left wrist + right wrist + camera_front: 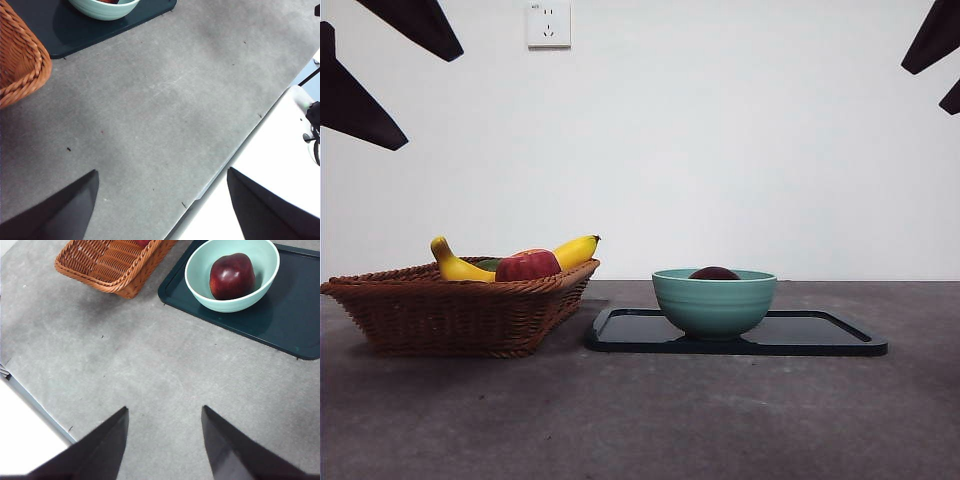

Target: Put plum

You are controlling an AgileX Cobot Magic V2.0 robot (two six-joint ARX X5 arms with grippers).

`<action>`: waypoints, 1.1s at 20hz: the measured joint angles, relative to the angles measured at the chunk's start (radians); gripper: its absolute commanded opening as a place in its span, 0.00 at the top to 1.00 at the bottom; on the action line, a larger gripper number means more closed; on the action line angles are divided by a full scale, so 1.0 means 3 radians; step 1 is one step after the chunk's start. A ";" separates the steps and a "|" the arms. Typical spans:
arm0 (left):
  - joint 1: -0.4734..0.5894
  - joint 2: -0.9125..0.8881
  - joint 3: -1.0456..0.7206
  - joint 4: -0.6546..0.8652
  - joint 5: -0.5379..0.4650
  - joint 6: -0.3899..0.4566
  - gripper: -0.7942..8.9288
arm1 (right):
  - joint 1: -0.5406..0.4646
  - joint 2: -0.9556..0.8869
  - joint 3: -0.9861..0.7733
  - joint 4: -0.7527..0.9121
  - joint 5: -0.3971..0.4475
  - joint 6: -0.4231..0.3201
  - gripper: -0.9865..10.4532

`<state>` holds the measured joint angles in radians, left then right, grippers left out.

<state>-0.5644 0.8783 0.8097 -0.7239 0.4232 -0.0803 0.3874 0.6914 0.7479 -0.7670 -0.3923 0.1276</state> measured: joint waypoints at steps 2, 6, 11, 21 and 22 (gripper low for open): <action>0.0000 0.0000 0.0000 0.0000 0.0000 0.0000 0.50 | 0.0000 0.0000 0.0000 0.0000 0.0001 0.0001 0.71; 0.0000 0.0000 0.0000 0.0000 0.0000 -0.0024 0.50 | 0.0000 0.0000 0.0000 0.0000 0.0000 0.0001 0.71; 0.0000 0.0008 0.0000 0.0109 0.0000 -0.0153 0.50 | 0.0000 0.0000 0.0000 -0.0006 0.0001 0.0000 0.71; -0.0017 0.1222 0.0992 0.0427 -0.0277 -0.0198 0.50 | 0.0000 0.0000 0.0000 -0.0010 -0.0001 0.0001 0.71; -0.0020 0.1382 0.1139 0.0432 -0.0287 -0.0174 0.50 | 0.0000 0.0000 0.0000 -0.0010 -0.0001 0.0001 0.71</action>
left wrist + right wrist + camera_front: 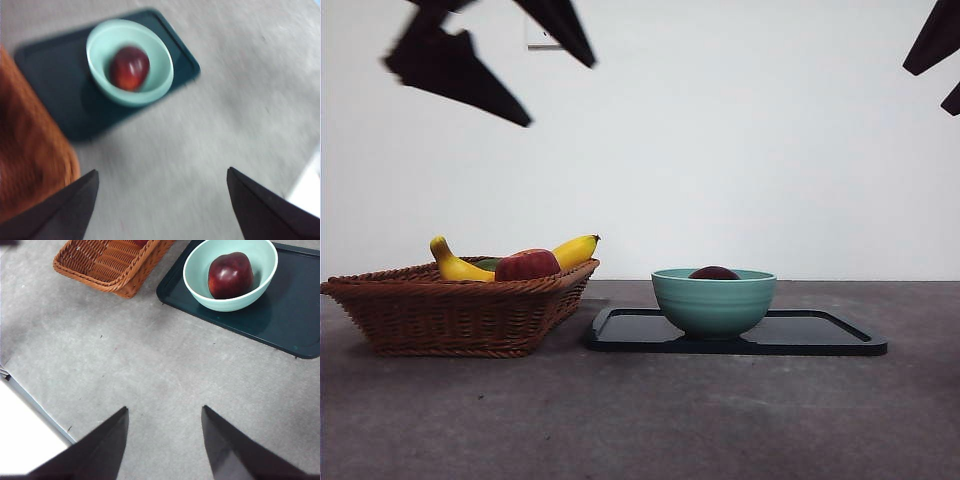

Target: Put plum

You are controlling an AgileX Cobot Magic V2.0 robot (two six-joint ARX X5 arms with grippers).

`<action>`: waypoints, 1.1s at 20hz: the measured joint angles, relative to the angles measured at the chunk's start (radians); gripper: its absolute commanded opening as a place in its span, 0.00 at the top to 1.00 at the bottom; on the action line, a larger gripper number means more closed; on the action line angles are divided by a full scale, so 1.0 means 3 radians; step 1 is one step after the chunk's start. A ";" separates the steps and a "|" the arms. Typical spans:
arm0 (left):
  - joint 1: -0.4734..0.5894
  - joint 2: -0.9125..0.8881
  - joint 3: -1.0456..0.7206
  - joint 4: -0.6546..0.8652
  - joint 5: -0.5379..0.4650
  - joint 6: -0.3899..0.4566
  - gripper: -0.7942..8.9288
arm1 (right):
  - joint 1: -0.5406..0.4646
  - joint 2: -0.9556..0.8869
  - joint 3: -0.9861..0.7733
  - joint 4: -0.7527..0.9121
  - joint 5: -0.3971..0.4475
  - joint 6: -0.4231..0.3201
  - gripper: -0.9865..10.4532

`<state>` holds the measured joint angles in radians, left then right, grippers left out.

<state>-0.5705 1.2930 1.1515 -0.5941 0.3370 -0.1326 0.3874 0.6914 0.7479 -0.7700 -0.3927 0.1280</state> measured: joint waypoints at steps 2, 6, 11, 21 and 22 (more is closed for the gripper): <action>-0.0014 0.0361 0.0373 0.0009 -0.0034 0.0064 0.50 | 0.0000 0.0000 0.0000 0.0001 0.0000 0.0000 0.71; -0.0020 0.1053 0.1058 0.0028 -0.0093 0.0160 0.50 | 0.0000 0.0000 0.0000 0.0000 0.0000 0.0000 0.71; -0.0057 0.1768 0.1658 0.0037 -0.0094 0.0291 0.50 | 0.0000 0.0000 0.0000 0.0000 0.0000 0.0000 0.71; -0.0247 0.2575 0.1882 0.0230 -0.0299 0.0685 0.50 | 0.0000 0.0000 0.0000 -0.0052 0.0001 -0.0001 0.71; -0.0266 0.2611 0.1882 0.0247 -0.0326 0.0741 0.50 | 0.0000 0.0000 0.0000 -0.0067 0.0001 0.0000 0.71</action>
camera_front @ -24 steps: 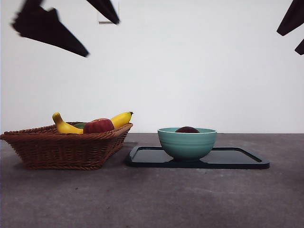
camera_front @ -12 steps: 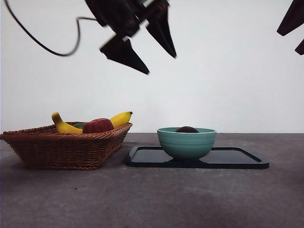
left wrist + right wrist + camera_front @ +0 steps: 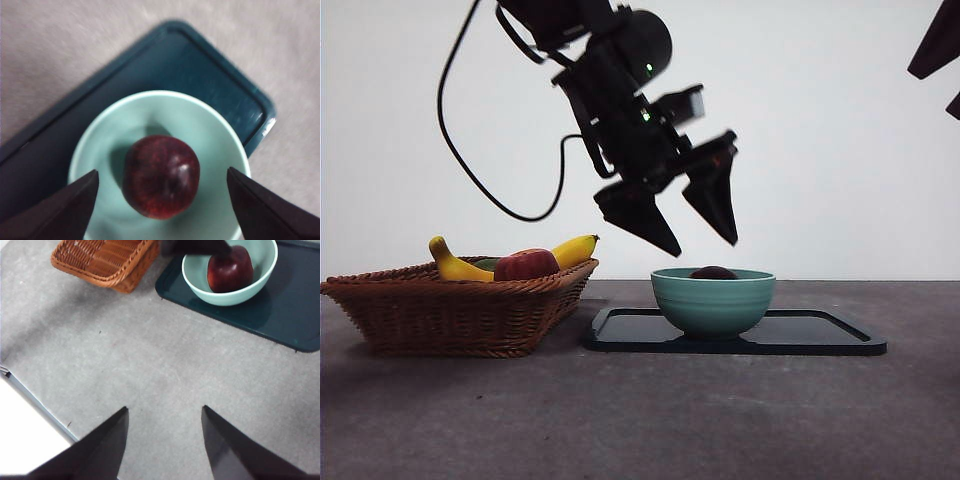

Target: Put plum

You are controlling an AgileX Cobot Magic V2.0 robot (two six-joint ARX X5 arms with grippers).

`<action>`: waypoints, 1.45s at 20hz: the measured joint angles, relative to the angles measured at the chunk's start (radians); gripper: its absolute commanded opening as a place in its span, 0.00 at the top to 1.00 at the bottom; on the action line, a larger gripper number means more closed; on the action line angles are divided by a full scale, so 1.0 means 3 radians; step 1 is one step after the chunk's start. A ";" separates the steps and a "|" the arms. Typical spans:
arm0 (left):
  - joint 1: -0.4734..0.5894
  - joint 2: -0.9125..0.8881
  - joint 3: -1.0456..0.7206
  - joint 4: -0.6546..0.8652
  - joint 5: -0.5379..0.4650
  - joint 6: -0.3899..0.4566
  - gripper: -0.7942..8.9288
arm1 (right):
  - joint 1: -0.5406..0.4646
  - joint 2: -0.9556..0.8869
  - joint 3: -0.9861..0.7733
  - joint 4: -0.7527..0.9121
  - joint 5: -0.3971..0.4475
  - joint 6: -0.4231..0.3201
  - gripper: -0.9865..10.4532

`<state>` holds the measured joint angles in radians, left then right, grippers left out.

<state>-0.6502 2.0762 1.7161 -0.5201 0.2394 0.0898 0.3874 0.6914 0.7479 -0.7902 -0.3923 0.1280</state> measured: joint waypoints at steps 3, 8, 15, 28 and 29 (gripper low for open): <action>-0.0056 0.0080 0.0000 0.0113 -0.0106 0.0122 0.50 | 0.0000 0.0000 0.0000 -0.0020 0.0000 -0.0001 0.71; -0.0066 0.0203 0.0008 0.0127 -0.0114 0.0200 0.50 | 0.0000 0.0000 0.0000 -0.0022 0.0000 -0.0001 0.71; -0.0075 0.0247 0.0009 0.0148 -0.0114 0.0234 0.50 | 0.0000 0.0000 0.0000 -0.0022 0.0000 0.0000 0.71; -0.0150 0.0247 0.0009 0.0051 -0.0292 0.0520 0.58 | 0.0000 0.0000 0.0000 -0.0024 0.0001 -0.0001 0.71; -0.0150 0.0247 0.0009 0.0051 -0.0294 0.0521 0.61 | 0.0000 0.0000 0.0000 -0.0024 0.0000 -0.0001 0.71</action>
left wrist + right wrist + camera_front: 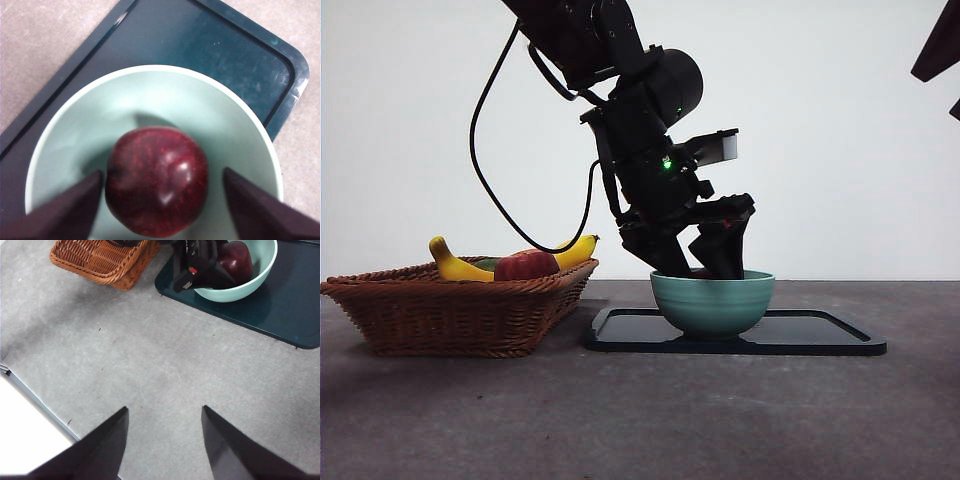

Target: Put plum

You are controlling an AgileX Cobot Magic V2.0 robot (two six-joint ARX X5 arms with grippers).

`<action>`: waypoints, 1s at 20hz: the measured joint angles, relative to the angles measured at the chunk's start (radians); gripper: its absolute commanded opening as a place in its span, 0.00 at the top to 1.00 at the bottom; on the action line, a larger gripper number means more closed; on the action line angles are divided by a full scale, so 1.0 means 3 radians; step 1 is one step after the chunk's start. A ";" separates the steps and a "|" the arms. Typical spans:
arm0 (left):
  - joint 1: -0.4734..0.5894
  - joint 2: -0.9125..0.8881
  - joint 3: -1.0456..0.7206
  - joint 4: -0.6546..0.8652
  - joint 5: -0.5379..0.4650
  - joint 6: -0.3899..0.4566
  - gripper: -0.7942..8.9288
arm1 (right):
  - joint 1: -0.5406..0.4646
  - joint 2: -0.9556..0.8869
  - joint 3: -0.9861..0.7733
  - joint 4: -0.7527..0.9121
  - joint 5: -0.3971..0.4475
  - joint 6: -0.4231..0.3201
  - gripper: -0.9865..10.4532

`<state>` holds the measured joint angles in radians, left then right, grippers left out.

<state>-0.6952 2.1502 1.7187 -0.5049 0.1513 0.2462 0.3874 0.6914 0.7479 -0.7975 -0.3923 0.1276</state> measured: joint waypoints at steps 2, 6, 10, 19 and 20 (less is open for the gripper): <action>0.0000 0.0000 0.0000 0.0001 -0.0003 -0.0001 0.61 | 0.0000 0.0000 0.0000 0.0000 0.0000 0.0000 0.71; 0.0000 0.0000 0.0006 -0.0003 -0.0004 -0.0001 0.64 | 0.0000 0.0000 0.0000 0.0000 0.0001 0.0000 0.71; -0.0001 0.0000 0.0108 -0.0051 -0.0005 -0.0004 0.64 | 0.0000 0.0000 0.0000 -0.0001 0.0001 0.0000 0.71; 0.0187 -0.1067 0.0158 -0.0524 -0.0013 -0.0209 0.64 | 0.0000 0.0000 0.0000 0.0000 0.0001 -0.0001 0.71; 0.0245 -0.1239 0.0158 -0.0633 -0.0013 -0.0247 0.64 | 0.0000 -0.0001 0.0000 0.0000 0.0001 -0.0001 0.71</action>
<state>-0.6216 1.7786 1.7660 -0.6949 0.1474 0.1722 0.3874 0.6910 0.7479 -0.7975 -0.3920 0.1272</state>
